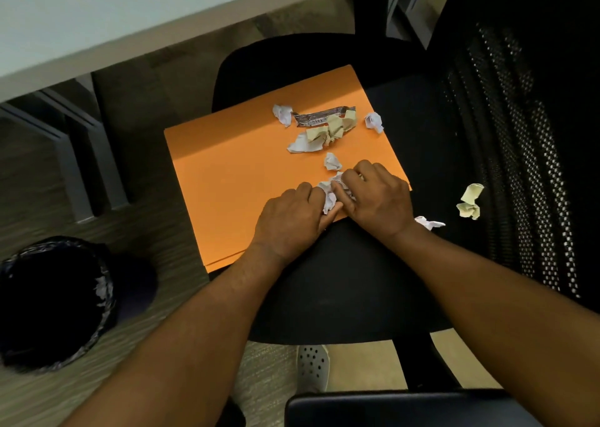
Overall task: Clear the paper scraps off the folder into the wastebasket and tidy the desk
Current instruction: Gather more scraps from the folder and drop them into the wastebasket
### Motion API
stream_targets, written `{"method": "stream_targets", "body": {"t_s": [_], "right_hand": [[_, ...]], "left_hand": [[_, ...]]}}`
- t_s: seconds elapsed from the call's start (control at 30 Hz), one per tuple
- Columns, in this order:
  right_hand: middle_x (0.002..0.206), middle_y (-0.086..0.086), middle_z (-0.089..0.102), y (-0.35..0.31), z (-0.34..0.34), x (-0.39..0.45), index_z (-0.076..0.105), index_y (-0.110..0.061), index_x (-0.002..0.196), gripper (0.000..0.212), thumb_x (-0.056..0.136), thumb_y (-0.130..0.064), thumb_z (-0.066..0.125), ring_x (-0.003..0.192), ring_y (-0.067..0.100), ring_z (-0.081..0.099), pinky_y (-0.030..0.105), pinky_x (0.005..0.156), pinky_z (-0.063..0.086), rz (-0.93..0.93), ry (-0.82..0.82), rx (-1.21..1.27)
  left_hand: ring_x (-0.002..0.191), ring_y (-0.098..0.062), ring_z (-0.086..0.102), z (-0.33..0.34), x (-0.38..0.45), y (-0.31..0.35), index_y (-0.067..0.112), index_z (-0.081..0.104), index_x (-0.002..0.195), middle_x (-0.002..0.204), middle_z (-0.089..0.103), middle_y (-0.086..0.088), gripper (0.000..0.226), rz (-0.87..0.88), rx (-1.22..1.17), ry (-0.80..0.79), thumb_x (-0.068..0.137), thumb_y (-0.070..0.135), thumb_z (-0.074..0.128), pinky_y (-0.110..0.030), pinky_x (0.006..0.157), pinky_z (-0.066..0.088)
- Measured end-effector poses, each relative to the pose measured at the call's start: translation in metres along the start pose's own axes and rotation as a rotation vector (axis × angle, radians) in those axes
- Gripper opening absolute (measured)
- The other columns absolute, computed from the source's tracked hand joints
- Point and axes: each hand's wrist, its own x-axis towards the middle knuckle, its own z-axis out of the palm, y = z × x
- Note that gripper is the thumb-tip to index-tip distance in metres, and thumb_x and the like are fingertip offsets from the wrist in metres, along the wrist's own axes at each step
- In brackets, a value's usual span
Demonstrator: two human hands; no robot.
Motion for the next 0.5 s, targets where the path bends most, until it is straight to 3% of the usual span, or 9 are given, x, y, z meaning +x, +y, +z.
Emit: {"method": "stream_targets", "body": {"t_s": [0.27, 0.5], "right_hand": [[0.06, 0.008, 0.051, 0.003, -0.004, 0.001, 0.054, -0.009, 0.067, 0.043, 0.103, -0.031, 0.047, 0.045, 0.024, 0.046, 0.032, 0.037, 0.036, 0.077, 0.12, 0.086], [0.061, 0.01, 0.053, -0.006, -0.028, 0.021, 0.056, -0.005, 0.07, 0.044, 0.105, -0.028, 0.044, 0.049, 0.02, 0.046, 0.032, 0.042, 0.035, 0.157, 0.196, 0.213]], "left_hand": [[0.041, -0.025, 0.046, -0.004, 0.003, -0.001, 0.008, 0.053, 0.066, 0.055, 0.051, -0.008, 0.038, -0.104, -0.188, 0.195, 0.093, 0.035, 0.052, -0.024, 0.041, 0.027], [0.046, -0.017, 0.039, -0.037, 0.006, -0.004, 0.004, 0.054, 0.065, 0.053, 0.048, -0.007, 0.041, -0.303, -0.332, 0.429, 0.096, 0.03, 0.054, -0.024, 0.048, 0.023]]}}
